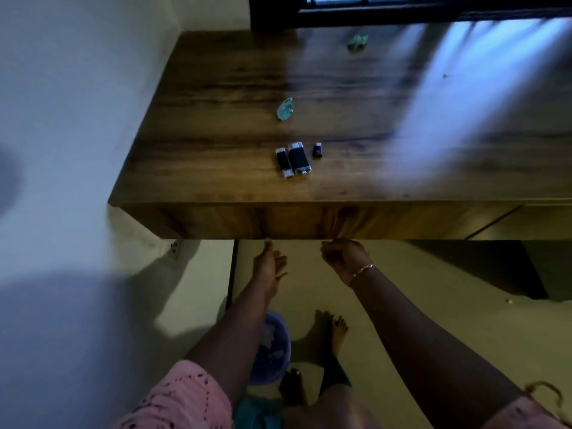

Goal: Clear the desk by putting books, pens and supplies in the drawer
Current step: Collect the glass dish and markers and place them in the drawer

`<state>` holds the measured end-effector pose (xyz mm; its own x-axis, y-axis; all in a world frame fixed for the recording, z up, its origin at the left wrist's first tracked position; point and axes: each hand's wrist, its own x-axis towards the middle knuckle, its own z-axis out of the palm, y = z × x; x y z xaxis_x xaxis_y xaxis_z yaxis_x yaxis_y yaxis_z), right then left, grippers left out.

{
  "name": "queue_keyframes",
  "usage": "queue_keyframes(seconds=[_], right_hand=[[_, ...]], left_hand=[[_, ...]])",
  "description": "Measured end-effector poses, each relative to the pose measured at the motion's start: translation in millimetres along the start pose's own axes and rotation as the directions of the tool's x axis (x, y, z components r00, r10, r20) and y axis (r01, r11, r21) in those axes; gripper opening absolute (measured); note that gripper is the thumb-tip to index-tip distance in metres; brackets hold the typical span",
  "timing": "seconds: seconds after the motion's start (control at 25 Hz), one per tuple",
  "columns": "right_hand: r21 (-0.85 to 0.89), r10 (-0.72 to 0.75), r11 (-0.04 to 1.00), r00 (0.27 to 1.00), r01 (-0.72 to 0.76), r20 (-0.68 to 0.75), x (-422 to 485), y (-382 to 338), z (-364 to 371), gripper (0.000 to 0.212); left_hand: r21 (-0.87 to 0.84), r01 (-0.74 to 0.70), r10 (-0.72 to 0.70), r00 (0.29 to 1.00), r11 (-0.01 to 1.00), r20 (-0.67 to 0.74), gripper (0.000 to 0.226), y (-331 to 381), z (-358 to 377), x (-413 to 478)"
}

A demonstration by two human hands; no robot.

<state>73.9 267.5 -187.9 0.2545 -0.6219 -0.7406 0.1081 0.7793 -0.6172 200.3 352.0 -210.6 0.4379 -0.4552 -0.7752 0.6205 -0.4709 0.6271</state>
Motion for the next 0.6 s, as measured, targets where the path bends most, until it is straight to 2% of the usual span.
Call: queue_keyframes(seconds=[0.04,0.12,0.2,0.36,0.48,0.6], right_hand=[[0.045,0.016,0.999,1.000,-0.015,-0.009,5.0,-1.7,0.0,0.028],[0.168,0.041,0.985,0.999,-0.035,-0.032,12.2,-2.1,1.9,0.029],[0.288,0.058,0.957,0.996,-0.035,-0.070,18.9,-0.7,3.9,0.031],[0.361,0.052,0.933,0.990,0.000,-0.132,28.7,-1.8,10.3,0.032],[0.366,0.054,0.931,0.985,0.010,-0.164,32.3,1.7,9.6,0.033],[0.263,0.062,0.965,0.978,-0.008,-0.197,23.1,10.8,8.5,0.034]], left_hand=[[-0.149,0.057,-0.057,0.998,0.987,0.008,0.046,2.9,-4.0,10.1],[-0.391,0.074,-0.072,0.997,0.918,0.021,0.059,11.2,-5.9,18.9],[-0.541,0.071,-0.053,0.997,0.838,0.049,0.065,18.5,2.2,18.9],[-0.682,0.027,0.029,0.997,0.731,0.070,0.064,23.2,19.6,21.3],[-0.700,0.034,0.015,0.998,0.714,0.064,0.070,21.7,17.4,30.3],[-0.709,0.031,0.025,0.997,0.704,0.068,0.069,11.9,10.2,23.2]])
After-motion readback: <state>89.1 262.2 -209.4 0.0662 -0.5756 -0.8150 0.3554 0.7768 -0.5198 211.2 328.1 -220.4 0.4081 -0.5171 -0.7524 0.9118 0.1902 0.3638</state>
